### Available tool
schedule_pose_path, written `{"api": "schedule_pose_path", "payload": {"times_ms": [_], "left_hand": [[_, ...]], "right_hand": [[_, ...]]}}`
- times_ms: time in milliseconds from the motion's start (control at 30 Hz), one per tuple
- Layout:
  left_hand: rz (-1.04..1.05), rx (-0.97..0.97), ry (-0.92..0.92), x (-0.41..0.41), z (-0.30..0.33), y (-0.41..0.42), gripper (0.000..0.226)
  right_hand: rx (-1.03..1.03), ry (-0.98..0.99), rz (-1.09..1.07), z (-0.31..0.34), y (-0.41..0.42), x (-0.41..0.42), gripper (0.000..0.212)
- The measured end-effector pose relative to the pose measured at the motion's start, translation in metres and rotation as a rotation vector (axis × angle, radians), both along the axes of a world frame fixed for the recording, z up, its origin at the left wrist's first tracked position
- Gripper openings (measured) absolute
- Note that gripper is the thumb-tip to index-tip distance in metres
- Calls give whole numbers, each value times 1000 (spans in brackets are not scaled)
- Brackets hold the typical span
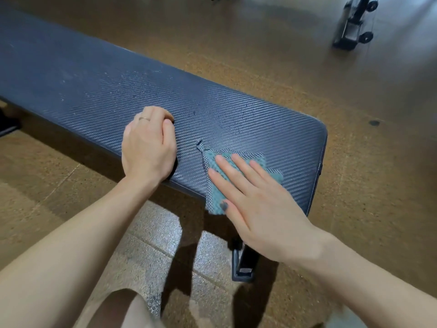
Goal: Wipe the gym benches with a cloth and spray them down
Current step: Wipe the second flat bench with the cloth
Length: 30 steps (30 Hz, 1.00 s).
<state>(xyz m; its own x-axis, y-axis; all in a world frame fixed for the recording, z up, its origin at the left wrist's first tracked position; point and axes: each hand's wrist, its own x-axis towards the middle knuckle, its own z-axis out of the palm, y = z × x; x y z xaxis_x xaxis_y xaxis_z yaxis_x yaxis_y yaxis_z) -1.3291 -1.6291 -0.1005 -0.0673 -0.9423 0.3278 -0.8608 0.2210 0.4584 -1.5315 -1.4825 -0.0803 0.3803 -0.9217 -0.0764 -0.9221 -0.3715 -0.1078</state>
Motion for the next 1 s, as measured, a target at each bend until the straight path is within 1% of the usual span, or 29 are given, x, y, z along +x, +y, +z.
{"api": "schedule_pose_path", "payload": {"times_ms": [67, 133, 200, 333, 433, 533, 633, 700, 767, 833, 1000], "left_hand": [[5, 0, -8, 0, 1, 1, 30], [2, -4, -11, -1, 1, 1, 30], [10, -2, 9, -1, 0, 0, 30], [31, 7, 45, 0, -1, -1, 31], [31, 22, 53, 1, -2, -2, 30], [28, 34, 50, 2, 0, -1, 27], [30, 35, 38, -1, 2, 1, 25], [34, 27, 31, -1, 1, 2, 23], [38, 22, 27, -2, 0, 1, 23], [36, 25, 28, -3, -1, 1, 23], [29, 23, 16, -1, 0, 0, 23]], "right_hand": [[24, 21, 20, 1, 7, -6, 58], [15, 8, 53, 0, -13, 2, 59], [5, -26, 76, 0, -52, 13, 60], [32, -15, -44, -2, -152, 29, 57], [41, -14, -77, -3, -183, 19, 56], [29, -30, -198, -4, -164, -33, 59], [-2, -29, -352, -1, -115, -93, 71], [33, -25, -431, 0, -83, -107, 73], [57, -17, -478, 0, -76, -100, 68], [51, -21, -474, 1, -101, -83, 65], [2, -18, -292, -3, -205, -12, 58]]}}
